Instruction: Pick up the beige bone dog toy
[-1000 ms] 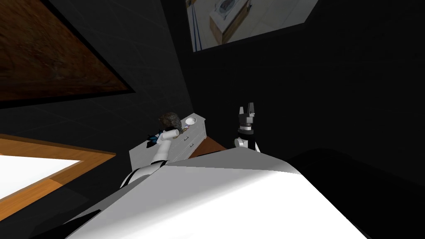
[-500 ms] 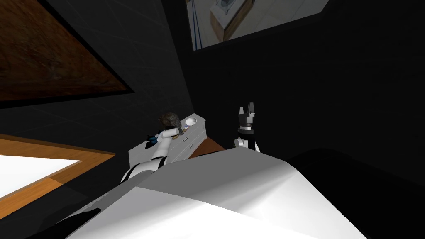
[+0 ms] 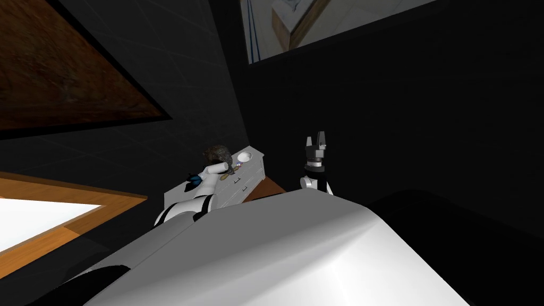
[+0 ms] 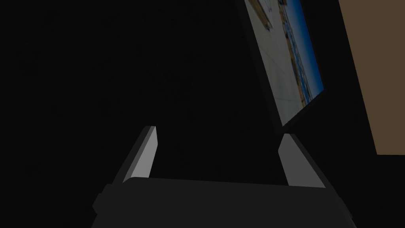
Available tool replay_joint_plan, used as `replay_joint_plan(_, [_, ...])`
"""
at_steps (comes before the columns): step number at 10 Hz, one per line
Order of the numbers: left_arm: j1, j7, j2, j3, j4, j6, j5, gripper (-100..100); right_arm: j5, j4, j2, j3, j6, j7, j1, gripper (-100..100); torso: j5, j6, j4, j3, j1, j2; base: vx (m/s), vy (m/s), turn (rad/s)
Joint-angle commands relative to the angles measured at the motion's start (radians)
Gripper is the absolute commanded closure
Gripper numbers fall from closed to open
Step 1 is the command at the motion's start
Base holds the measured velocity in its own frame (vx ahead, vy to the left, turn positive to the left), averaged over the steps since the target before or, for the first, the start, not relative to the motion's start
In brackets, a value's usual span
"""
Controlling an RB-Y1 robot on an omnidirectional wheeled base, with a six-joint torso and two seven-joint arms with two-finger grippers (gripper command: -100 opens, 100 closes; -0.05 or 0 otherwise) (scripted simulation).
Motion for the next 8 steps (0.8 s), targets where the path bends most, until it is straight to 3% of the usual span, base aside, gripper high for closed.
replay_joint_plan(1, [-0.022,0.027,0.008,0.003,0.037,0.050,-0.007,-100,0.000,0.000,0.000,0.000,0.000,0.000,0.000,0,0.000,0.000,0.000,0.000,0.000,0.000,0.059,-0.034,0.095])
replay_joint_plan(2, [-0.022,0.027,0.008,0.003,0.037,0.056,-0.007,-100,0.000,0.000,0.000,0.000,0.000,0.000,0.000,0,0.000,0.000,0.000,0.000,0.000,0.000,0.052,-0.026,0.036])
replay_joint_plan(4, [-0.074,0.061,0.028,0.009,0.110,0.119,-0.012,-100,0.000,0.000,0.000,0.000,0.000,0.000,0.000,0,0.000,0.000,0.000,0.000,0.001,0.000,0.081,-0.030,0.094])
replay_joint_plan(5, [-0.074,0.061,0.028,0.009,0.116,0.129,-0.012,-100,0.000,0.000,0.000,0.000,0.000,0.000,0.000,0,0.000,0.000,0.000,-0.001,-0.001,-0.002,0.080,-0.042,0.032])
replay_joint_plan(7, [-0.115,0.088,0.047,0.014,0.180,0.185,-0.015,-100,0.000,0.000,0.000,0.000,0.000,0.000,0.000,0,0.000,0.000,0.000,0.000,0.000,-0.001,0.075,-0.029,0.061])
replay_joint_plan(8, [-0.115,0.088,0.047,0.014,0.180,0.188,-0.015,-100,0.000,0.000,0.000,0.000,0.000,0.000,0.000,0,0.000,0.000,0.000,0.000,0.000,-0.001,0.051,-0.024,0.032])
